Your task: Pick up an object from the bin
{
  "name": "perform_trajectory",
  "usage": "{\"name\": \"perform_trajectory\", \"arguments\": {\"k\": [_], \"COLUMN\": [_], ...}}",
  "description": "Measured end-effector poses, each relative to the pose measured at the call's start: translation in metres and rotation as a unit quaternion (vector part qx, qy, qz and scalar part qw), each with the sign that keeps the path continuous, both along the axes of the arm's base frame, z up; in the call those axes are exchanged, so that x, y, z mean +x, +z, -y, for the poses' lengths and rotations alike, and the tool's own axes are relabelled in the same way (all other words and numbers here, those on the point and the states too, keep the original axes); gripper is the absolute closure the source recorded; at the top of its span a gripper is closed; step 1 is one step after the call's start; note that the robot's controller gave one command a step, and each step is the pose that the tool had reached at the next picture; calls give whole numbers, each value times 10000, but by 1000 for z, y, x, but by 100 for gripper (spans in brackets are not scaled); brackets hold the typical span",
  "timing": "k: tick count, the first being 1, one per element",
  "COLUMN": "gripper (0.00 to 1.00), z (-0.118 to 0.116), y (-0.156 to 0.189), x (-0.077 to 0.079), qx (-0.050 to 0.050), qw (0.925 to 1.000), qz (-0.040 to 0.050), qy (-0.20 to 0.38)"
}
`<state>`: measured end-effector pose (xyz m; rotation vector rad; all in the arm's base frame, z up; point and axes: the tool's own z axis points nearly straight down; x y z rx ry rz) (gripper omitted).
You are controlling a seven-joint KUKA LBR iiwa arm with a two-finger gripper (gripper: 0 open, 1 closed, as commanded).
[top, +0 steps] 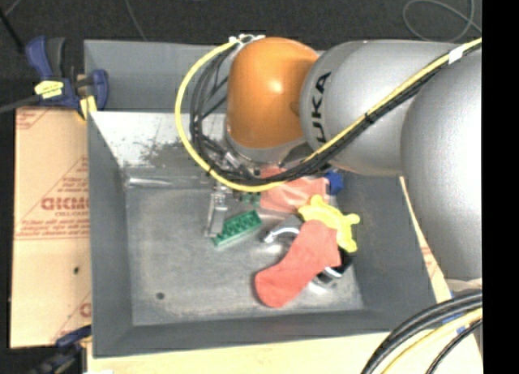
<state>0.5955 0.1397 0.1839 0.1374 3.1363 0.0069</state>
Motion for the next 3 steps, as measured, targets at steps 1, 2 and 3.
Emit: {"name": "perform_trajectory", "arguments": {"k": [1,2,3], "gripper": [0,0,0], "z": [20,44,101], "y": [-16,-25,-53], "x": [2,6,15], "qx": [-15,-12,-21], "qw": [9928,9983,9986], "qz": [6,-8,30], "qy": [-1196,-586,519]}}
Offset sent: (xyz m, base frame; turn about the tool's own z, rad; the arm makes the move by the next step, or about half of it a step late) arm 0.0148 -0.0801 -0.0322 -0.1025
